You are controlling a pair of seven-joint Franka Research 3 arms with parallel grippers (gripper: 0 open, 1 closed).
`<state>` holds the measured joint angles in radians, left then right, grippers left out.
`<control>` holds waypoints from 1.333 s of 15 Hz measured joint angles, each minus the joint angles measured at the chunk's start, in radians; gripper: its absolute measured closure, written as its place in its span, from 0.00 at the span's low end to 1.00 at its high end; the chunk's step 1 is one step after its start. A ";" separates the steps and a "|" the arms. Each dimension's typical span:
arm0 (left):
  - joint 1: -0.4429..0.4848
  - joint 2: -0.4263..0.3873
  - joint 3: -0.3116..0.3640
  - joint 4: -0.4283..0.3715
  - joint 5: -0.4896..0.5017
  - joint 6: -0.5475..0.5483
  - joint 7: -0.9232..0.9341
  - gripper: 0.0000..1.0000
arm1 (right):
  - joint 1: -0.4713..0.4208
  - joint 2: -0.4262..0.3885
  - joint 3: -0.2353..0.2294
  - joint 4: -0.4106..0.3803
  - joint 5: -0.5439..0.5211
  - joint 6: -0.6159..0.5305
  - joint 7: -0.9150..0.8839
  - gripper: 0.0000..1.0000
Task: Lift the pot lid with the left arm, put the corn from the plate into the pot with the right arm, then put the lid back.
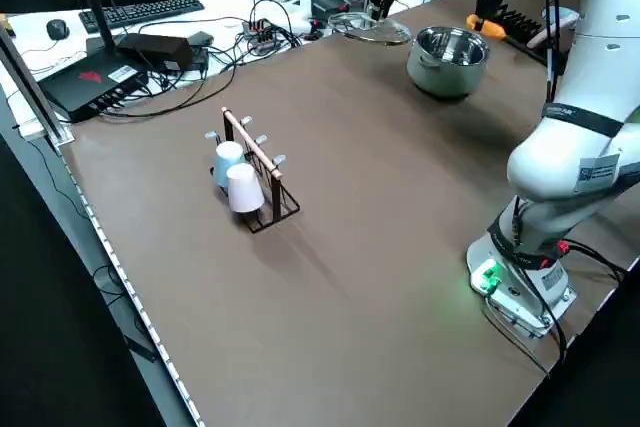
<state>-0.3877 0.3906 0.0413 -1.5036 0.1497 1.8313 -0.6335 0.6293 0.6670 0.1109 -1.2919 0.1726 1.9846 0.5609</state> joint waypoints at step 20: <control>0.000 0.000 0.000 0.000 -0.003 0.000 0.000 0.54 | 0.107 0.222 -0.067 0.055 -0.038 0.321 0.040 0.54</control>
<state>-0.3877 0.3906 0.0413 -1.5040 0.1469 1.8313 -0.6335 0.7362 0.8893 0.0437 -1.2372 0.1351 2.3053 0.6009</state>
